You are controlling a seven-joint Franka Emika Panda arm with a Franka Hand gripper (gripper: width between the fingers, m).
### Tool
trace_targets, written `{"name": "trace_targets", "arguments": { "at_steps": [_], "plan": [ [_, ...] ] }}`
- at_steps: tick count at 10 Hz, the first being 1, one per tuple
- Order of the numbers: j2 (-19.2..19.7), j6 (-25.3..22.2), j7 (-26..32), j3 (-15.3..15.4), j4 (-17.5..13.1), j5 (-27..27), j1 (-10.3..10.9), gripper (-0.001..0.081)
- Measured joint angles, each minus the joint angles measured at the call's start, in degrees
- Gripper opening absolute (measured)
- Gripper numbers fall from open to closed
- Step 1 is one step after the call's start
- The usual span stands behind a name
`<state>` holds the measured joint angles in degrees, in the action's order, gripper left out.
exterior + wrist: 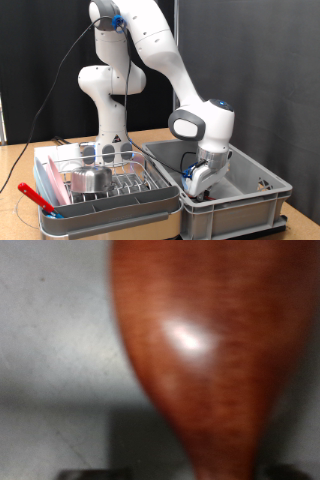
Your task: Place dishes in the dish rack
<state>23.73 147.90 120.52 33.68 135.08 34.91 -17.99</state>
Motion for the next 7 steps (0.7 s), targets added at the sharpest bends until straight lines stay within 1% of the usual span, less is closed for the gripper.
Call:
{"name": "trace_targets", "arguments": {
  "at_steps": [1, 2, 3, 4, 5, 7],
  "plan": [
    [0.0, 0.0, 0.2, 0.2, -0.1, -0.9, -0.1, 0.0361],
    [-0.1, 0.0, 1.2, 1.1, -0.3, -2.8, -0.8, 0.0126],
    [-0.2, -0.1, 3.2, 2.5, -0.4, -5.5, -2.0, 0.0039],
    [-0.4, -0.1, 5.8, 4.5, -0.4, -8.6, -3.8, 0.0039],
    [-1.1, -0.2, 8.9, 7.0, -0.4, -12.2, -6.1, 0.0009],
    [-4.0, -1.5, 16.1, 13.5, 0.0, -20.6, -12.1, 0.0009]
  ]
}}
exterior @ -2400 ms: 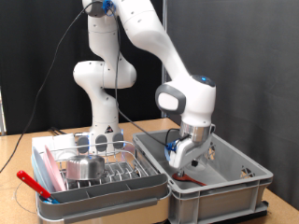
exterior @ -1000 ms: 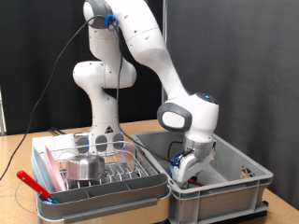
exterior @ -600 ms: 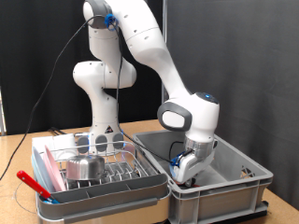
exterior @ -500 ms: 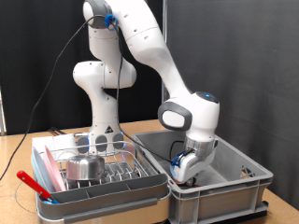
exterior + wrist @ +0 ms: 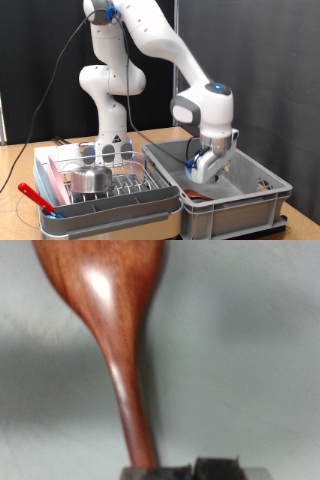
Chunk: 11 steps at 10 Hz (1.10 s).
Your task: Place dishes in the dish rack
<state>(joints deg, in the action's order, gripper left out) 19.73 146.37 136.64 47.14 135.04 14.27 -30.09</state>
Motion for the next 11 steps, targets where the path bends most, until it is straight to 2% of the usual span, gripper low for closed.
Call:
{"name": "trace_targets", "arguments": {
  "at_steps": [2, 3, 4, 6, 9, 10, 11],
  "plan": [
    [-4.3, -2.3, 7.3, 6.3, 0.4, -8.4, -6.0, 0.0004],
    [-6.8, -4.6, 8.8, 7.8, 0.5, -10.6, -7.7, 0.0004],
    [-9.1, -6.6, 8.9, 8.1, 0.4, -11.3, -8.2, 0.0004],
    [-12.0, -6.0, 9.4, 8.2, 0.8, -12.0, -8.6, 0.0004],
    [-12.8, -5.4, 12.1, 8.2, 1.2, -12.5, -9.0, 0.0006],
    [-12.6, -5.5, 12.4, 8.1, 1.2, -12.2, -9.0, 0.0266],
    [-12.2, -5.4, 12.0, 7.9, 1.3, -11.2, -8.9, 0.0266]
  ]
}}
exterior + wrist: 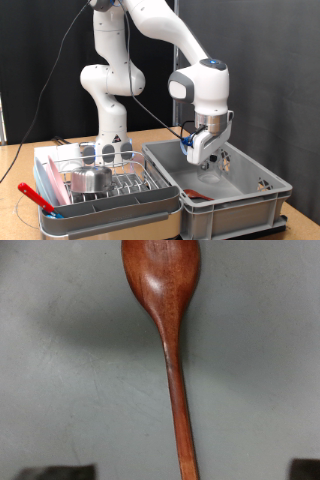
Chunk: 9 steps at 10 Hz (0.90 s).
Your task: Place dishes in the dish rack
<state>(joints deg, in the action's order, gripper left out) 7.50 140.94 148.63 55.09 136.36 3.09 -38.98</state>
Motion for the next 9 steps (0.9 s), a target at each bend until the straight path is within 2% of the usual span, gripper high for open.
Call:
{"name": "trace_targets", "arguments": {
  "at_steps": [1, 2, 3, 4, 5, 7, 9],
  "plan": [
    [0.8, 0.9, -1.8, -0.7, 0.2, 2.7, 0.5, 0.0465],
    [2.4, 2.0, -4.2, -1.7, 0.2, 6.0, 1.3, 0.0615],
    [4.2, 3.2, -6.7, -3.1, 0.1, 9.7, 2.5, 0.0615],
    [6.3, 4.0, -9.2, -4.9, -0.1, 13.5, 4.1, 0.0757],
    [8.4, 4.3, -11.6, -6.9, -0.6, 17.1, 5.9, 0.0757],
    [12.9, 4.8, -16.2, -11.2, -2.1, 23.4, 9.6, 0.0807],
    [17.0, 6.1, -19.3, -14.6, -3.8, 28.2, 12.6, 0.0809]
  ]
}}
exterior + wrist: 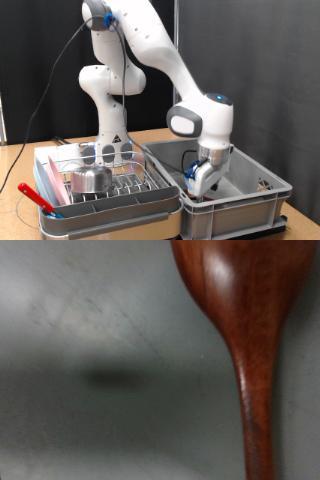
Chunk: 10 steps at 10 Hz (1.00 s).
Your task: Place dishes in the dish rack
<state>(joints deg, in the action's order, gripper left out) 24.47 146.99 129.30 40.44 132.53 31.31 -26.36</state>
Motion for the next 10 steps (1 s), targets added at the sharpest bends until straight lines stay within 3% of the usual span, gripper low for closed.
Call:
{"name": "trace_targets", "arguments": {
  "at_steps": [4, 9, 10],
  "plan": [
    [5.5, 0.6, -3.5, -3.8, -2.8, 5.8, 5.0, 0.0809],
    [5.6, 0.6, -4.5, -4.4, -2.9, 7.0, 6.3, 0.0809],
    [5.6, 0.6, -5.1, -4.4, -2.9, 6.9, 6.7, 0.0684]
  ]
}}
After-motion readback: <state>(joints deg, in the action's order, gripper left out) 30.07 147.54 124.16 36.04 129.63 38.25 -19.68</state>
